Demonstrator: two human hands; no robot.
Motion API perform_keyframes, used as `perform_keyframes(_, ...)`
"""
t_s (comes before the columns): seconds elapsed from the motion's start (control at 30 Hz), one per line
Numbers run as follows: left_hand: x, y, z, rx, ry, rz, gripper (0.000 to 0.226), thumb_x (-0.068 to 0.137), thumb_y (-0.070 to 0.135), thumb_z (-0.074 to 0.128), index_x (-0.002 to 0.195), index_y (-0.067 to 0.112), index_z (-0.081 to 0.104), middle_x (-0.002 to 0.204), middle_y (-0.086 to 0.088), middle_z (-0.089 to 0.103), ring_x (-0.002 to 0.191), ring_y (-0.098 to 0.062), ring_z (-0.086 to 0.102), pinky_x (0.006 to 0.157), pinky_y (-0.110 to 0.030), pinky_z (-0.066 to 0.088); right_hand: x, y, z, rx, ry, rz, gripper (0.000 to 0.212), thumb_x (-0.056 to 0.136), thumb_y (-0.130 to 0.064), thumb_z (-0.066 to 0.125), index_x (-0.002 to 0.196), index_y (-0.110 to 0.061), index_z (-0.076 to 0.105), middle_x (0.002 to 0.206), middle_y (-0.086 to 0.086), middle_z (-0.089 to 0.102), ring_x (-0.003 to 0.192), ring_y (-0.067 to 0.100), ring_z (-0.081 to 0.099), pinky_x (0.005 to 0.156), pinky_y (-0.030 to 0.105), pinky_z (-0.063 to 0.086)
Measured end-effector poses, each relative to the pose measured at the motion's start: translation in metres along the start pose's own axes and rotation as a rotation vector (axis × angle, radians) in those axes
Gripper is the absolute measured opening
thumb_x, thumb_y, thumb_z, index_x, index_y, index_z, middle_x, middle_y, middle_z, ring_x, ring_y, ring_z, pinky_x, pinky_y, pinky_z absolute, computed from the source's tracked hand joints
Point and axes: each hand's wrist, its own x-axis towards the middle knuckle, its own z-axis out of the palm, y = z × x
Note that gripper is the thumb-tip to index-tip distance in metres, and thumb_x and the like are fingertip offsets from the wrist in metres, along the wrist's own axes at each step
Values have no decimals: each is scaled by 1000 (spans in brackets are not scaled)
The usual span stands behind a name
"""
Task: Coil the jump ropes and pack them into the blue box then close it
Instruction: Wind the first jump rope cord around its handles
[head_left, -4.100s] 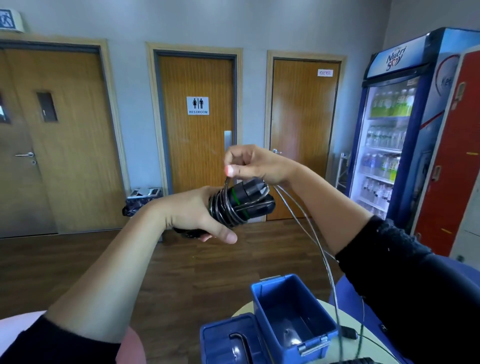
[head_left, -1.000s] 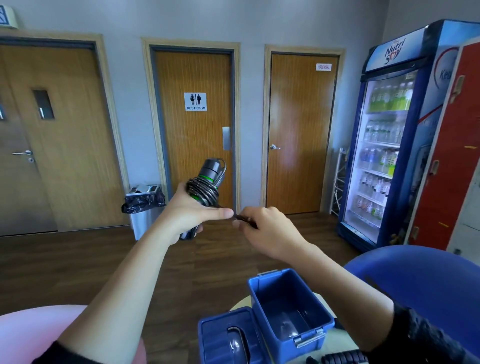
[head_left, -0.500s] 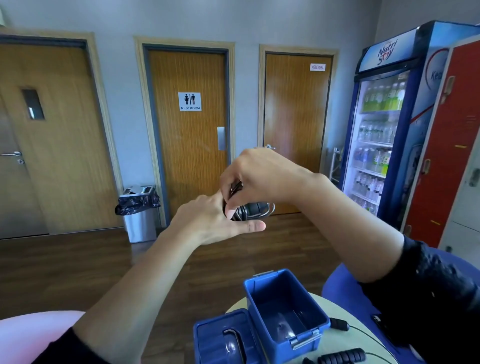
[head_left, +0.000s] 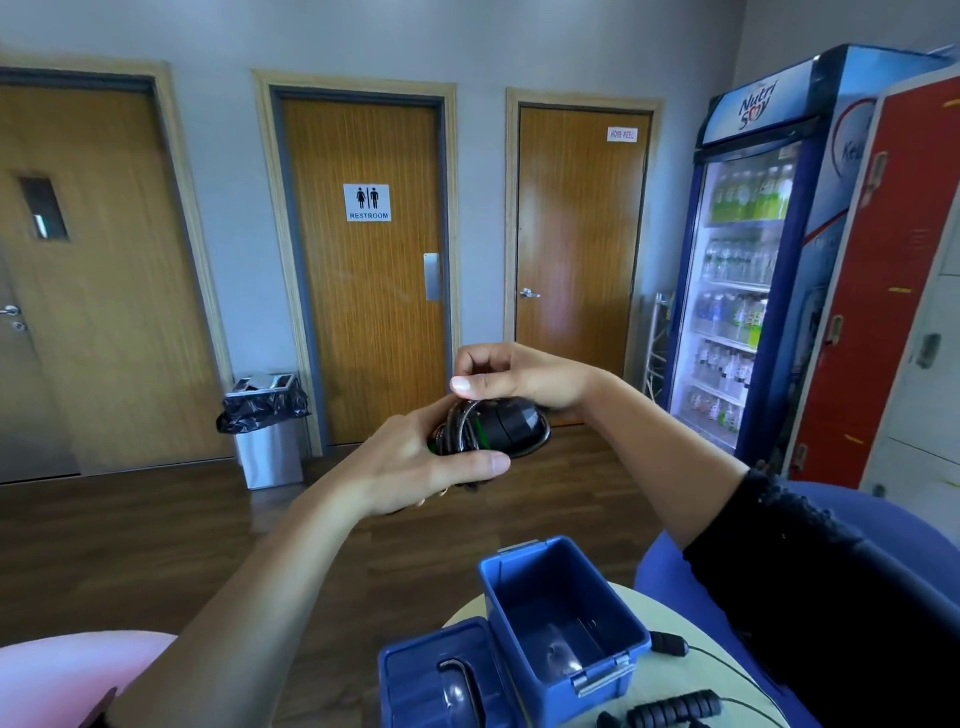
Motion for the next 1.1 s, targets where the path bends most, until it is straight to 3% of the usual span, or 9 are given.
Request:
perform_keyframes(0.13, 1, -10, 5, -135, -28, -2, 41, 66, 60, 67, 104, 49, 58, 72, 6, 70, 59, -13, 61, 50, -32, 48, -4, 15, 6, 226, 17, 65, 17, 89, -27, 58, 80, -14, 52, 79, 5, 54, 69, 18, 54, 64, 25, 47)
perform_keyframes(0.3, 0, -19, 9, -255, -46, -35, 49, 65, 58, 65, 104, 30, 59, 65, 4, 66, 55, -13, 58, 50, -30, 46, -11, 22, 16, 387, 132, 63, 28, 98, -24, 51, 72, -13, 50, 69, 1, 51, 62, 14, 50, 61, 22, 43)
perform_keyframes(0.47, 0, -32, 8, -363, -71, -87, 55, 68, 62, 64, 99, 17, 59, 66, -13, 61, 56, -28, 52, 55, -34, 44, -21, 27, 26, 450, 234, 46, 27, 103, -22, 40, 80, -13, 52, 77, 3, 53, 71, 14, 50, 72, 28, 39)
perform_keyframes(0.57, 0, -38, 10, -441, -83, -97, 66, 62, 72, 68, 95, 15, 61, 67, -16, 60, 52, -26, 52, 51, -29, 45, -27, 25, 38, 510, 377, 41, 27, 103, -19, 37, 82, -13, 54, 75, 0, 54, 72, 13, 48, 74, 27, 37)
perform_keyframes(0.67, 2, -41, 11, -498, -111, -81, 63, 58, 77, 68, 83, 19, 65, 66, -16, 59, 49, -24, 52, 51, -29, 45, -31, 24, 54, 576, 551, -15, 30, 103, -12, 35, 82, -13, 56, 77, -1, 58, 74, 12, 51, 76, 25, 40)
perform_keyframes(0.77, 4, -42, 11, -552, -133, -89, 63, 57, 77, 69, 78, 18, 67, 66, -16, 58, 50, -25, 52, 54, -31, 45, -34, 24, 63, 542, 676, -58, 31, 103, -16, 38, 81, -15, 59, 82, -1, 60, 81, 12, 53, 83, 29, 41)
perform_keyframes(0.87, 4, -44, 11, -588, -154, -95, 69, 58, 78, 68, 83, 13, 65, 67, -15, 59, 50, -24, 52, 52, -29, 47, -37, 26, 70, 465, 702, -60, 26, 100, -28, 45, 93, -13, 65, 90, 0, 64, 93, 14, 58, 93, 34, 43)
perform_keyframes(1.0, 2, -47, 11, -617, -160, -117, 73, 58, 78, 69, 87, 12, 64, 67, -16, 59, 50, -25, 53, 52, -28, 48, -41, 27, 76, 373, 742, -103, 20, 95, -27, 57, 104, -13, 67, 93, -3, 68, 91, 5, 61, 80, 19, 46)
perform_keyframes(1.1, 2, -52, 10, -664, -153, -155, 75, 57, 76, 70, 94, 11, 64, 69, -18, 58, 52, -27, 52, 53, -30, 47, -43, 30, 78, 347, 750, -151, 23, 96, -18, 56, 115, -11, 67, 106, 2, 71, 99, 7, 65, 81, 17, 50)
